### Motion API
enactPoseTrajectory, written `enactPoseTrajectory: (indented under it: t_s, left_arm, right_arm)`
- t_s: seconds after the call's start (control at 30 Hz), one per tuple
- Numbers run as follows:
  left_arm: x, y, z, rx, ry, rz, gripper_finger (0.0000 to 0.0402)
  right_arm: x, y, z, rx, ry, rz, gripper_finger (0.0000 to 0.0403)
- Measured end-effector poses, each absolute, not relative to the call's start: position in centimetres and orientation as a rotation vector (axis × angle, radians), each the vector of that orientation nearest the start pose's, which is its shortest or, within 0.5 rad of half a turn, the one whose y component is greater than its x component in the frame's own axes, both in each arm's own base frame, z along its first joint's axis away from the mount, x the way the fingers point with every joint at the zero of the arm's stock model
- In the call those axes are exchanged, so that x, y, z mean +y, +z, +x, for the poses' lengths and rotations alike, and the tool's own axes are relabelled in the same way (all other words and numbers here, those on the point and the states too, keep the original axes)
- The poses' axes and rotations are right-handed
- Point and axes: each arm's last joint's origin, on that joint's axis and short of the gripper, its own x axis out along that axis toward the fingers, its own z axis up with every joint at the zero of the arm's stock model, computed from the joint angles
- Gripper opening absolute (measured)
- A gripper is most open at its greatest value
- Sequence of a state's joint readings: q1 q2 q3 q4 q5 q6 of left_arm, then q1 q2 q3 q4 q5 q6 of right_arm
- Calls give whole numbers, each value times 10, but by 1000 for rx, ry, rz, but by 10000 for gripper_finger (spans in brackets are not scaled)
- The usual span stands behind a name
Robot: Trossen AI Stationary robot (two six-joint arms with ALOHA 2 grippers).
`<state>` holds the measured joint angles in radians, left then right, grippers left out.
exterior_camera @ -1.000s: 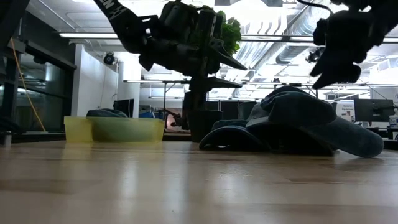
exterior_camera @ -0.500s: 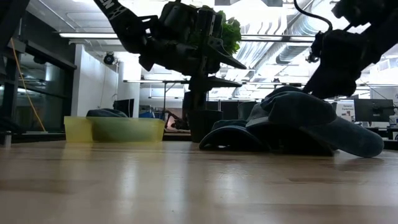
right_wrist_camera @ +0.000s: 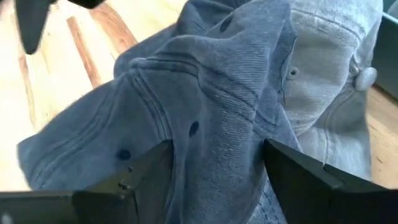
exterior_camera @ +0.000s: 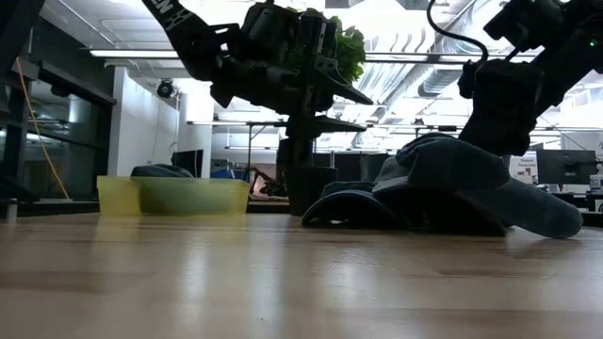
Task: Pick & Place hat
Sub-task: Put the right black cap into the yellow bin
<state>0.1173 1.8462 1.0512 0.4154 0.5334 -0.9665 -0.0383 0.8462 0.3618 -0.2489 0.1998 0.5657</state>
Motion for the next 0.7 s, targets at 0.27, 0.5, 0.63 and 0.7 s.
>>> enactPoseTrajectory:
  t_s: [0.27, 0.5, 0.63, 0.7]
  left_arm:
    - [31, 190, 391, 539, -209, -1064, 136]
    - [31, 191, 391, 541, -214, -1064, 136]
    - [31, 191, 391, 544, -220, -1065, 136]
    - [31, 191, 391, 553, -243, -1063, 136]
  right_arm:
    - [-12, 175, 161, 650, -426, 494, 143]
    - [-11, 175, 161, 656, -407, 500, 13]
    - [-11, 175, 161, 655, -407, 518, 12]
    - [-11, 177, 162, 662, -390, 522, 6]
